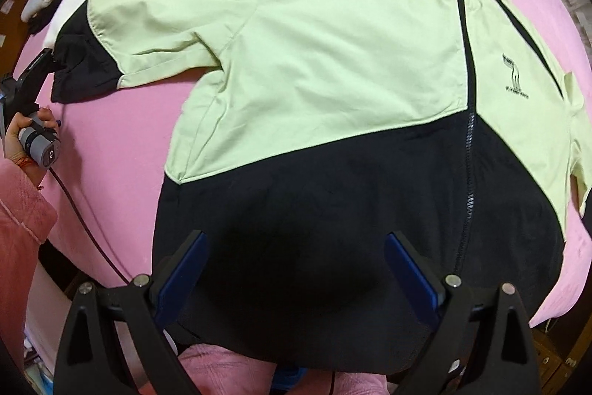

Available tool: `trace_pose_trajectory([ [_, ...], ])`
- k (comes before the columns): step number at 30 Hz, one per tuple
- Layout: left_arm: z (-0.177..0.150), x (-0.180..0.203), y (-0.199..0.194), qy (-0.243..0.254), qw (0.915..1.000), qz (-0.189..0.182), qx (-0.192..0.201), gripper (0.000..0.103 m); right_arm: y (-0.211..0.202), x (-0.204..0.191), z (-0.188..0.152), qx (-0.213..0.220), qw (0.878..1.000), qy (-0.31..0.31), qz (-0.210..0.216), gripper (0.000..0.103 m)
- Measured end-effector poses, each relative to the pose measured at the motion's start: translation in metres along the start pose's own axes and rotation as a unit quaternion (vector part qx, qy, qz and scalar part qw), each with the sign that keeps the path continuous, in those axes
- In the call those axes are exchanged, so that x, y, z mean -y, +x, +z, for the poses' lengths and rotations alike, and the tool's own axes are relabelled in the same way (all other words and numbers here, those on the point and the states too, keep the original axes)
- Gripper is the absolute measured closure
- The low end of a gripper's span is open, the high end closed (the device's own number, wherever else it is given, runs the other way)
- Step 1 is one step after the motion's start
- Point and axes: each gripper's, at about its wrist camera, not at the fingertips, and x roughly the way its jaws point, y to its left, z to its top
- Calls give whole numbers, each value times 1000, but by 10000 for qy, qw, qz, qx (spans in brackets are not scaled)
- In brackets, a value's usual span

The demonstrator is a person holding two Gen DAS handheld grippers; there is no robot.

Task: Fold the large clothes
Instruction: 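Grasp the black sleeve cuff with the left gripper and lift it, then carry the black cuff across the jacket body and lay it down with the left gripper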

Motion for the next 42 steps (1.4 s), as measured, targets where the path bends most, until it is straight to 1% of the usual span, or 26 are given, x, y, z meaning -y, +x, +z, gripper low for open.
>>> trace_pose_trajectory([
  [1,-1,3,1,26,9999,-113,49,29,4,0,0,-33,10000,19,2,7],
  [2,-2,6,1,27,9998,-186,91,62,6,0,1,-47,10000,25,13,7],
  [3,-3,7,2,-22,9998,-198,92,77,8,0,1,-55,10000,28,28,7],
  [4,-2,7,6,-131,9993,-353,56,89,10,0,1,-51,10000,32,45,7],
  [5,-11,7,-1,-279,9984,-494,62,94,12,0,0,-40,10000,35,60,7],
  [7,-12,11,-9,-572,9950,-808,127,97,14,1,-1,-12,9999,40,95,7],
  [9,-14,20,-20,-678,9917,-1055,292,97,15,3,-2,21,9998,61,171,7],
  [11,-20,34,-39,-580,9892,-1268,449,98,13,8,-5,56,9996,109,243,7],
  [15,-33,75,-88,-96,9790,-1926,657,98,5,25,-10,246,9987,191,398,7],
  [17,-47,106,-120,383,9721,-2182,773,98,-1,38,-12,395,9978,237,475,7],
  [19,-76,137,-155,917,9590,-2529,895,98,-10,55,-16,572,9962,338,563,7],
  [21,-97,156,-184,1232,9479,-2820,822,98,-17,74,-18,712,9941,493,650,7],
  [23,-130,186,-203,1614,9326,-3172,600,98,-22,99,-16,890,9909,674,752,7],
  [24,-154,206,-208,1862,9217,-3375,435,98,-27,112,-18,1030,9886,765,785,7],
  [27,-207,248,-212,2458,8996,-3610,53,98,-39,145,-18,1434,9823,935,763,7],
  [28,-237,269,-207,2724,8918,-3607,-207,98,-43,158,-17,1581,9795,996,755,7],
  [30,-270,293,-195,2971,8833,-3592,-489,98,-50,169,-6,1771,9749,1119,748,7],
  [31,-299,306,-184,3152,8779,-3539,-685,98,-54,180,-7,1862,9724,1189,747,7],
  [32,-317,300,-177,3266,8754,-3476,-781,98,-56,190,-6,1947,9698,1274,727,7],
  [34,-358,320,-147,3674,8687,-3157,-1035,97,-56,212,-6,2065,9655,1445,650,7],
  [36,-389,327,-126,3944,8651,-2822,-1285,97,-48,234,-6,2126,9607,1649,678,7],
  [37,-408,331,-106,4104,8611,-2569,-1553,96,-42,246,-5,2096,9582,1809,714,7],
  [39,-438,320,-92,4203,8571,-2304,-1888,90,-29,263,-4,1935,9554,2097,763,7],
  [40,-448,320,-78,4224,8564,-2120,-2079,76,-22,272,-3,1860,9534,2228,824,7],
  [41,-457,318,-67,4268,8531,-1936,-2295,56,-19,279,-3,1808,9516,2322,883,7],
  [42,-460,306,-64,4286,8517,-1798,-2421,46,-13,285,-2,1785,9484,2432,974,7],
])
